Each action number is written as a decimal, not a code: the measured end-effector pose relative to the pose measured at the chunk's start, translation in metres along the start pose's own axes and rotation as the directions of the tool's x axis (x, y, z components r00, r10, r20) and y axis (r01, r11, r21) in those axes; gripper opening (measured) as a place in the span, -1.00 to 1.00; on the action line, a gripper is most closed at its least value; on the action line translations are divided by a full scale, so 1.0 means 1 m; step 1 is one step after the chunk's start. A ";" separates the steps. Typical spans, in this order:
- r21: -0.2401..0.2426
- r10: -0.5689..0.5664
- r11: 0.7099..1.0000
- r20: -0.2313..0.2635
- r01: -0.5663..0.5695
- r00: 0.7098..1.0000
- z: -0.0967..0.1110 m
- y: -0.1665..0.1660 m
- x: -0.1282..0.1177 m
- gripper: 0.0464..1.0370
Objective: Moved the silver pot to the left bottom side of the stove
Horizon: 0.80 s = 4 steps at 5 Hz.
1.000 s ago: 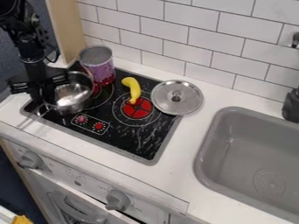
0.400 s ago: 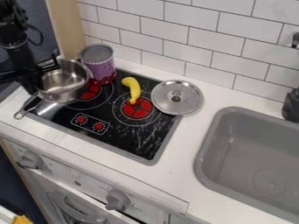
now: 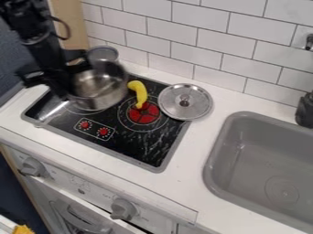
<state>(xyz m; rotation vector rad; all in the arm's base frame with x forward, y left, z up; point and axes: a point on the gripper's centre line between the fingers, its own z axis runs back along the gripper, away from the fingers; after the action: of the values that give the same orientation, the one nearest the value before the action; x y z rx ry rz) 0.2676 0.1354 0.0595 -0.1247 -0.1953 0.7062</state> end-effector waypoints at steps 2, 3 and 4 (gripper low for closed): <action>0.015 -0.180 0.983 -0.042 0.180 0.983 -0.018 -0.061 -0.044 -0.94; 0.077 -0.227 0.970 -0.065 0.232 0.972 -0.045 -0.064 -0.059 -0.94; 0.117 -0.256 0.957 -0.076 0.264 0.964 -0.062 -0.061 -0.067 -0.94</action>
<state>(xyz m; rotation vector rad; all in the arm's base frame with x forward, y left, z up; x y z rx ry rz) 0.2697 0.0420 0.0013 0.0017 -0.1057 0.4495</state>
